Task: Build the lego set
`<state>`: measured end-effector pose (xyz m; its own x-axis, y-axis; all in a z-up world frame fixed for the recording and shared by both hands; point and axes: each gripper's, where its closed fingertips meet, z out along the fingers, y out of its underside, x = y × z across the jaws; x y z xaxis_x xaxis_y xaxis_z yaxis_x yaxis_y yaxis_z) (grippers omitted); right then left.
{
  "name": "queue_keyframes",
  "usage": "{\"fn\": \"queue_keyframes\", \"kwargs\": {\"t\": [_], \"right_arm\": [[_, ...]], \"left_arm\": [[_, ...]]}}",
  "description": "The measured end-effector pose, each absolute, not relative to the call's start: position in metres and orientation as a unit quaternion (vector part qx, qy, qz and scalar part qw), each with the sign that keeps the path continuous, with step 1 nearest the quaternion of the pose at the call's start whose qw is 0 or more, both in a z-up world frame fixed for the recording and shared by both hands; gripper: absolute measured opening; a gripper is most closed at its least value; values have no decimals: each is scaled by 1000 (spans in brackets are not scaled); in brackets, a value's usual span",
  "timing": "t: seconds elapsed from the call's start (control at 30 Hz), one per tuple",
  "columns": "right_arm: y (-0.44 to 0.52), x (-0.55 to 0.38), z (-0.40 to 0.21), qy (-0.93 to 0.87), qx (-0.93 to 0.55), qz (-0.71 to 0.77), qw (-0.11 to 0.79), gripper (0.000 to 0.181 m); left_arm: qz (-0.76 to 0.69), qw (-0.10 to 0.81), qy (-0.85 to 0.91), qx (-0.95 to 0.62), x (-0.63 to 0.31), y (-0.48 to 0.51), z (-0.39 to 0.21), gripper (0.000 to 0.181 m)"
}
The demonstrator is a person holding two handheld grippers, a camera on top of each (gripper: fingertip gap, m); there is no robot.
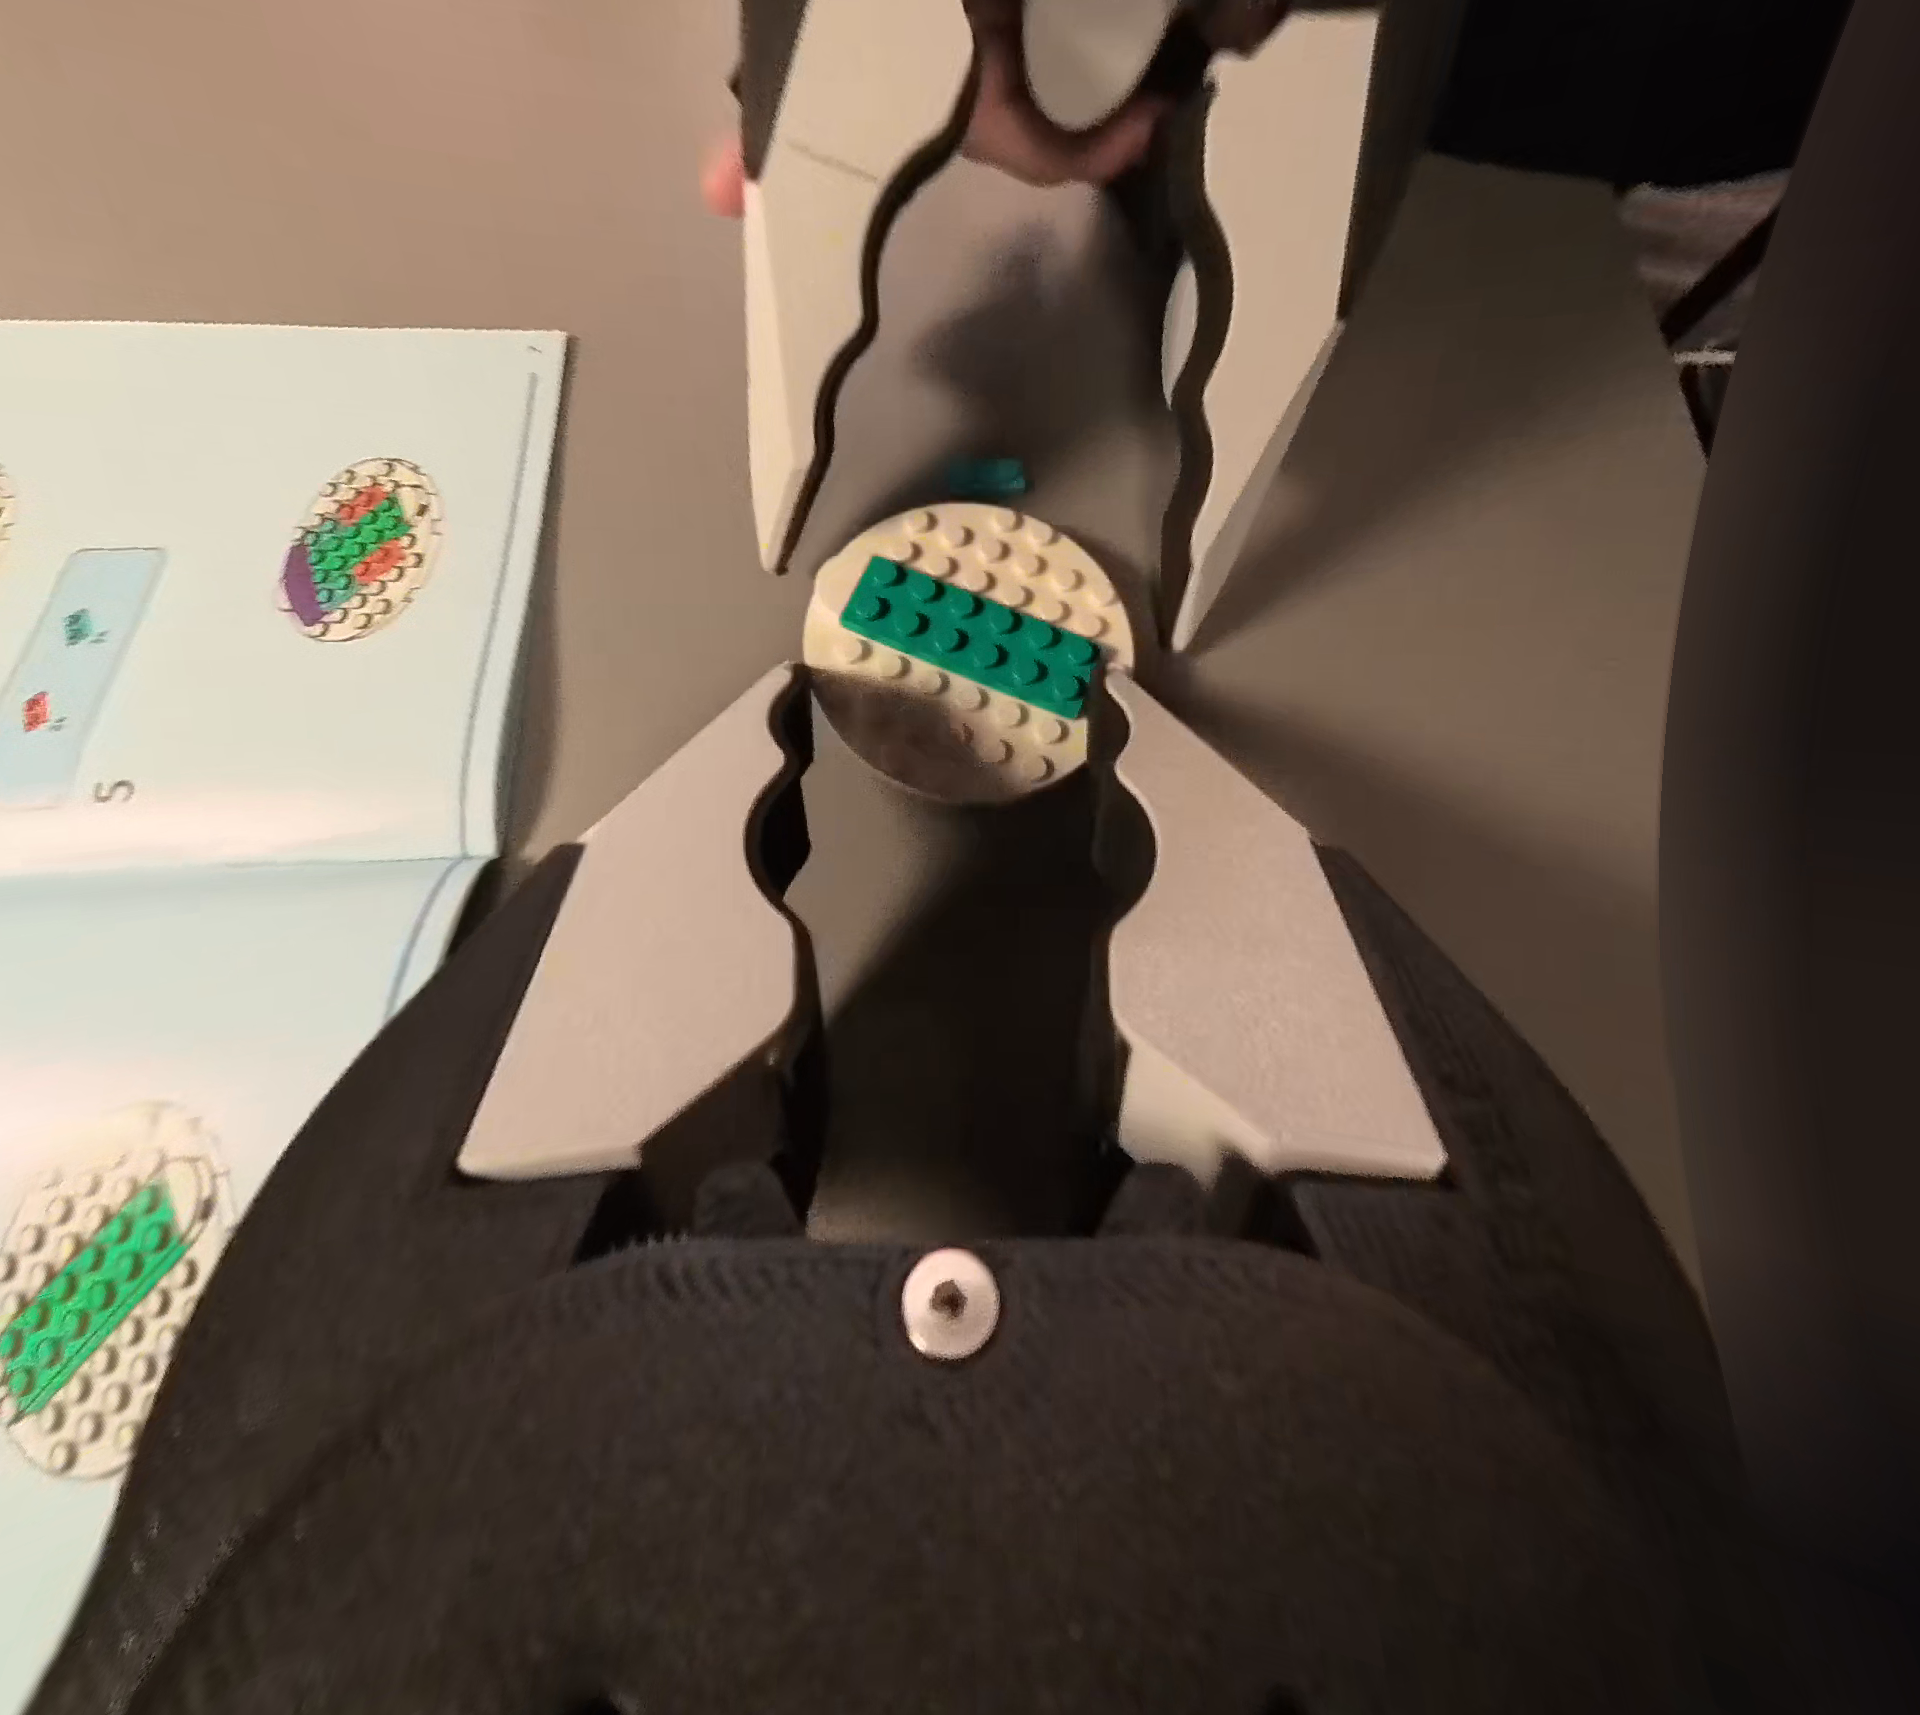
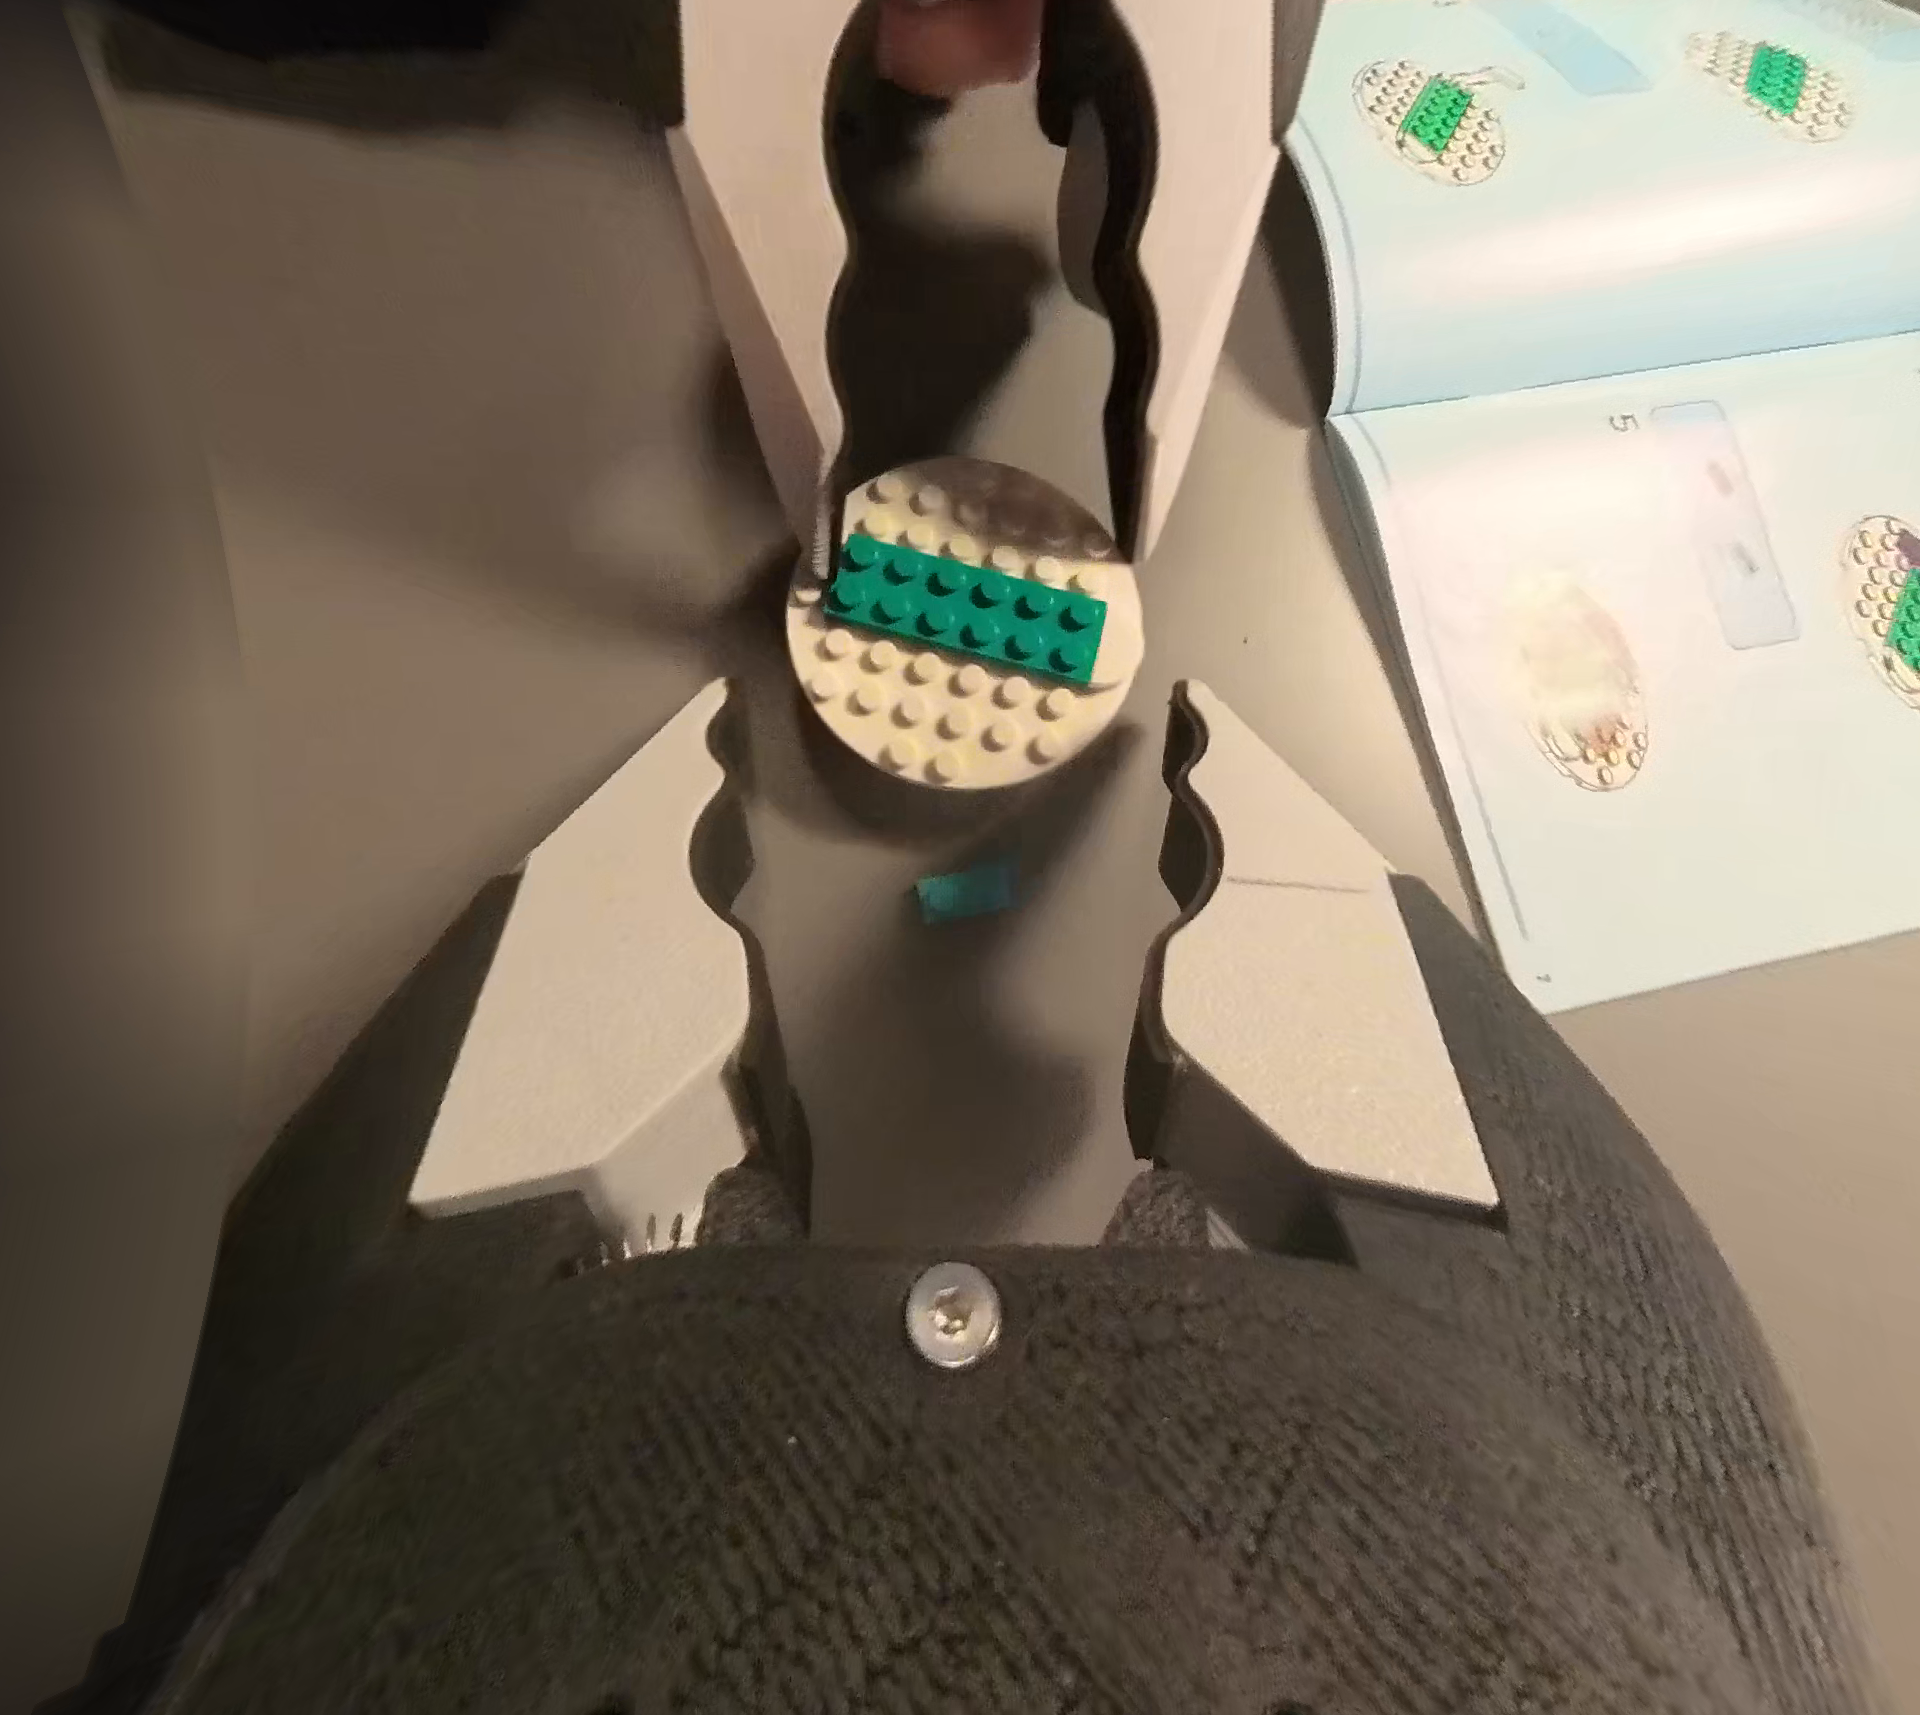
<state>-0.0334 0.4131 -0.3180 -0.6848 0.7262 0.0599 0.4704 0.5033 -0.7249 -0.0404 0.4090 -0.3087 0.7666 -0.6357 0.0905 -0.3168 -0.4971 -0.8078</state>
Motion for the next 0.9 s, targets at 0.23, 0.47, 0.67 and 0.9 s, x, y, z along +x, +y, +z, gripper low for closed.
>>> {"fn": "queue_keyframes", "kwargs": {"t": [0.23,0.47,0.67,0.9], "right_arm": [[412,-46,-301,-833,-315,370,263,72],[420,-52,-283,-840,-109,204,491,36],[428,-54,-278,-823,-79,167,537,7],[432,-52,-271,-808,-80,193,550,7]], "left_arm": [[-221,453,246,-828,-47,414,-293,53],[-297,470,196,-808,-45,415,-277,63],[-234,549,219,-772,-49,422,-256,93],[152,562,414,-700,-52,426,-269,54]]}}
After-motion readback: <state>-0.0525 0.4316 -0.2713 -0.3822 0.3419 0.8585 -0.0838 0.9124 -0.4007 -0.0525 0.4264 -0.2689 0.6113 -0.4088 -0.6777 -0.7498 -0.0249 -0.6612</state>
